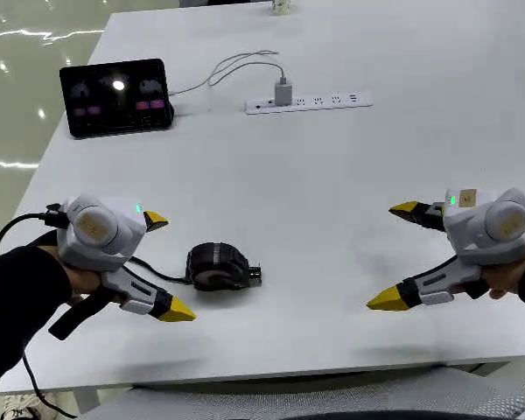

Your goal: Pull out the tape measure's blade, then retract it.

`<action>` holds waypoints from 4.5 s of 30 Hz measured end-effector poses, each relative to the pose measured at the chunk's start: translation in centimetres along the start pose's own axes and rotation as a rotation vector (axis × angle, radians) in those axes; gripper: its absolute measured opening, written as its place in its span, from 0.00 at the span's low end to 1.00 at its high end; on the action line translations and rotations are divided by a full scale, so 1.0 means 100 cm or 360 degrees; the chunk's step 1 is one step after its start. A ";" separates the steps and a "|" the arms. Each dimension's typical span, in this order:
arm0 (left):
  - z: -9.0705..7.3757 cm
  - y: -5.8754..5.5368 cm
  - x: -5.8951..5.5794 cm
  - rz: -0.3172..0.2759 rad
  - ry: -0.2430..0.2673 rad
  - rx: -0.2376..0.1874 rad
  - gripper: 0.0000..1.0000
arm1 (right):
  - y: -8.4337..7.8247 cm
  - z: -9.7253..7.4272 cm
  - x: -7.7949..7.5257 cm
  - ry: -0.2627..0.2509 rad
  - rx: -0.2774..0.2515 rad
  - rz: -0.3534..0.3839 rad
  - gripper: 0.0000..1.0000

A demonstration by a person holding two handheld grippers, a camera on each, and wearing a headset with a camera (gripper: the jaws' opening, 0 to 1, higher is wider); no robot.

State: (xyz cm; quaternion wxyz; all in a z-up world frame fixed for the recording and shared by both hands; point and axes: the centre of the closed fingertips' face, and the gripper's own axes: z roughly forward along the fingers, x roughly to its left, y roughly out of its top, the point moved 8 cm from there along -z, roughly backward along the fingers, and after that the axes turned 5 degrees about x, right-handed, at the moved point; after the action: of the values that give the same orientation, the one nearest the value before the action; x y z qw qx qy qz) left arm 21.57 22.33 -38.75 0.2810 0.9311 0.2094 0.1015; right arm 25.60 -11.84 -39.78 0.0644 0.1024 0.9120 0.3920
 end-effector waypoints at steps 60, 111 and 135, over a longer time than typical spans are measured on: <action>0.067 0.034 0.007 0.0498 -0.0151 0.0318 0.32 | 0.057 0.105 0.016 0.0262 -0.0015 -0.0079 0.99; 0.071 0.034 0.006 0.0416 -0.0133 0.0330 0.32 | 0.066 0.170 0.032 0.0336 0.0130 -0.0284 0.21; 0.069 0.031 0.008 0.0406 -0.0158 0.0287 0.32 | 0.065 0.169 0.030 0.0434 0.0175 -0.0308 0.10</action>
State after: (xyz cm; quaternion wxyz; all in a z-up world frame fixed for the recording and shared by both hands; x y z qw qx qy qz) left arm 25.45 17.02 -42.56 0.1913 0.9754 0.0837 0.0711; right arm 26.92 5.11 -46.69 -0.0282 -0.0367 0.9379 0.3437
